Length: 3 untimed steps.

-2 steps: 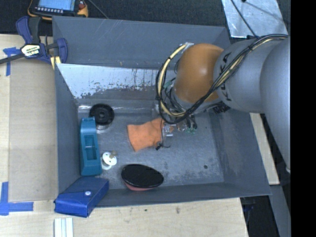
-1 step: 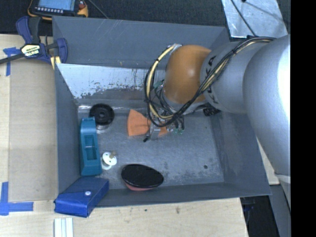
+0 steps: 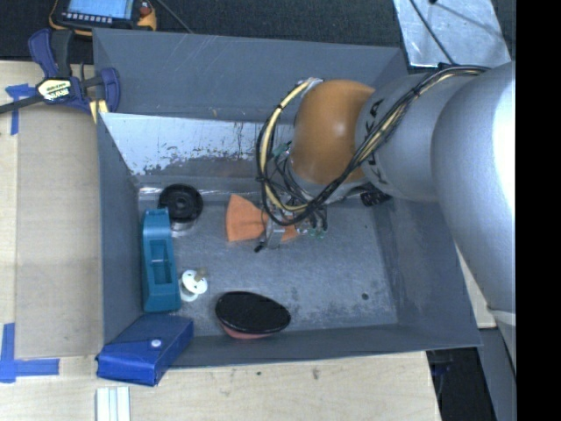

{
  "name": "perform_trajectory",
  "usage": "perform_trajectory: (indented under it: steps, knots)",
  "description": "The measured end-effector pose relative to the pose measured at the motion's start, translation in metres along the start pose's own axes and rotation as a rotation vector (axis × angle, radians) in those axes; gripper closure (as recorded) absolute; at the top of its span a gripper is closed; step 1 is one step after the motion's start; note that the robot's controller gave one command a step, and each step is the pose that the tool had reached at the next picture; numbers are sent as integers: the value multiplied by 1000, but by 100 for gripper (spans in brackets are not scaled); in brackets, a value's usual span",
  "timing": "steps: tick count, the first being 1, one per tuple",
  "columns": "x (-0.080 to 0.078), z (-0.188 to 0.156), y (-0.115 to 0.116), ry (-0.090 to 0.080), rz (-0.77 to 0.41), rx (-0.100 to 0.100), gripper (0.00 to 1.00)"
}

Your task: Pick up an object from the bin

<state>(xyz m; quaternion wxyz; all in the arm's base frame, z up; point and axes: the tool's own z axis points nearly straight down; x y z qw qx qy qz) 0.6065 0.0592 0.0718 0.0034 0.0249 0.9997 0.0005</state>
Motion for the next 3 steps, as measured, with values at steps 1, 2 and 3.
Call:
perform_trajectory:
  steps: [1, 2, 3]
  knots:
    - [11, -38, 3, 12, 0, 2, 100]
    - [9, -93, 13, 4, -95, 1, 100]
    - [9, -147, 28, 9, -94, 1, 100]
